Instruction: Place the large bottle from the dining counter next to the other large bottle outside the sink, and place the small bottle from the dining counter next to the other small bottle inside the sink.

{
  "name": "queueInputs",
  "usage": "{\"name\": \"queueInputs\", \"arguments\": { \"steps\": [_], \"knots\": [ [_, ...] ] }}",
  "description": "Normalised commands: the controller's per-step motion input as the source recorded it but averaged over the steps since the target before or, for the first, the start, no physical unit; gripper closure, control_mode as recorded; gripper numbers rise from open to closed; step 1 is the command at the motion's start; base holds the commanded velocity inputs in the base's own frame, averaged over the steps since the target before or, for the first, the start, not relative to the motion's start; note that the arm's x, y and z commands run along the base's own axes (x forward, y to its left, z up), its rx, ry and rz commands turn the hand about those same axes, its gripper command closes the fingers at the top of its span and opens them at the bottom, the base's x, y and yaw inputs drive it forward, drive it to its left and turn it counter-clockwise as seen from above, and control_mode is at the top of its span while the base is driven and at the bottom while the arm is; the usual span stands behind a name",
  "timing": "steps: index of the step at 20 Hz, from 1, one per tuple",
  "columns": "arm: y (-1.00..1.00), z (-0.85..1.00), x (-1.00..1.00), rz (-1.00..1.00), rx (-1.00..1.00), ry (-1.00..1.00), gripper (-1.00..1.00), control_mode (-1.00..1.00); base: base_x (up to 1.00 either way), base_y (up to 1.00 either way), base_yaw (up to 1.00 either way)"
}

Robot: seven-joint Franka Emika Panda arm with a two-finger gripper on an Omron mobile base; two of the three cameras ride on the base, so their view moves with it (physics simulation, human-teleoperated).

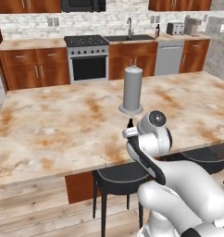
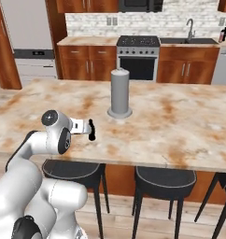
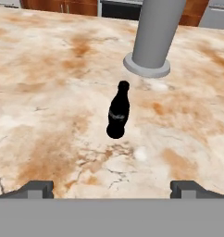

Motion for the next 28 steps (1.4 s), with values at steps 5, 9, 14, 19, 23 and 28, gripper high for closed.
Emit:
{"name": "queueInputs", "arguments": {
  "steps": [5,9,14,19,23,28],
  "knots": [
    [0.0,0.0,0.0,0.0,0.0,0.0,-1.0,1.0,0.34,0.0,-0.03],
    [0.0,0.0,0.0,0.0,0.0,0.0,-1.0,1.0,0.25,0.0,-0.02],
    [0.0,0.0,0.0,0.0,0.0,0.0,-1.0,1.0,0.14,0.0,0.0],
    [0.0,0.0,0.0,0.0,0.0,0.0,-1.0,1.0,0.07,0.0,0.0],
    [0.0,0.0,0.0,0.0,0.0,0.0,-1.0,1.0,0.06,0.0,0.0],
    [0.0,-0.01,0.0,0.0,0.01,0.0,-1.0,-1.0,0.01,0.0,0.0]
  ]
}}
